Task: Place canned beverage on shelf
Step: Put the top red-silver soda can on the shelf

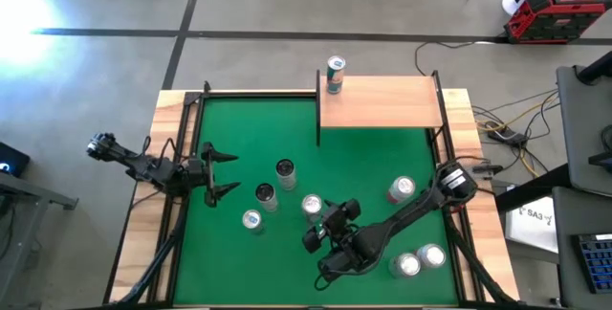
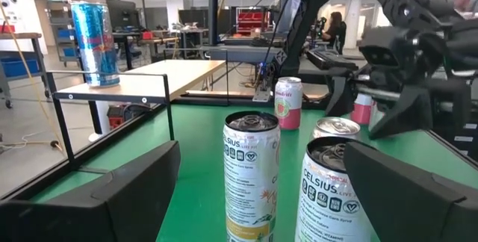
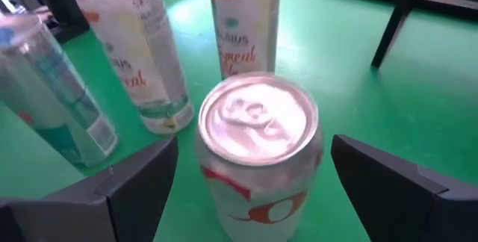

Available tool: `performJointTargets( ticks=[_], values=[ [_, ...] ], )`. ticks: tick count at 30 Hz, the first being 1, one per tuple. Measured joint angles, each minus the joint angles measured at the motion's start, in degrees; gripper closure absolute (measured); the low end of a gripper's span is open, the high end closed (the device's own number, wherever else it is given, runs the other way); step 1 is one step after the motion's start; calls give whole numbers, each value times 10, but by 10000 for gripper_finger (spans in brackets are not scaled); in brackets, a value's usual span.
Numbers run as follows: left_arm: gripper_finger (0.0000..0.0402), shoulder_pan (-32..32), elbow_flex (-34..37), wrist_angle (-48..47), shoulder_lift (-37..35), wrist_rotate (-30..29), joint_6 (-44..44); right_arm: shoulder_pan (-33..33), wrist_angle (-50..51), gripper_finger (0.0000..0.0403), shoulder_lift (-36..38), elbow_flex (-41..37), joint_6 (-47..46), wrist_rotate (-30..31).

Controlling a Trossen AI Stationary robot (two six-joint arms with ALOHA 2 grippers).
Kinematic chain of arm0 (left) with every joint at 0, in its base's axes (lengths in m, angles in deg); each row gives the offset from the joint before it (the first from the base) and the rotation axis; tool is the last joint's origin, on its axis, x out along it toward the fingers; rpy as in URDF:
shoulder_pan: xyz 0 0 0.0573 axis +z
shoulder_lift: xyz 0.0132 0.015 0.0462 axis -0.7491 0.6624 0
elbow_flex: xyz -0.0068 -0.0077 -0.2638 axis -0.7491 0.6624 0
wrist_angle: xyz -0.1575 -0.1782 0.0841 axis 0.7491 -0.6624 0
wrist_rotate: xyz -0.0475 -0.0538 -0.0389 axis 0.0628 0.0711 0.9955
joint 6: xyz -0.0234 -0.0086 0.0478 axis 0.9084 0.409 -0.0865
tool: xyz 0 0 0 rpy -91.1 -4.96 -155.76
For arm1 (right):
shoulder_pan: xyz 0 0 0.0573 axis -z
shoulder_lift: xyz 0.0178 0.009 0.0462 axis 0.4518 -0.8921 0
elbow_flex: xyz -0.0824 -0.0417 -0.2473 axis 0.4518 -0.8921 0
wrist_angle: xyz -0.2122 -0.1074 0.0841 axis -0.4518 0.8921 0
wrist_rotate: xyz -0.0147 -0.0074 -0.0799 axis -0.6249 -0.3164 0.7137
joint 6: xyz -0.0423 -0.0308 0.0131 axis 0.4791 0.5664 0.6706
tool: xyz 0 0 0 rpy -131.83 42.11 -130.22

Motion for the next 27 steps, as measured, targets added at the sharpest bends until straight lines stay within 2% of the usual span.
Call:
performJointTargets(
  ticks=[8, 27],
  values=[
    [41, 0, 0, 0, 0, 0, 0, 0, -20, 43, -17, 0, 5, 45],
    [41, 0, 0, 0, 1, 0, 0, 48, -71, 47, -57, 1, 54, 43]
  ],
)
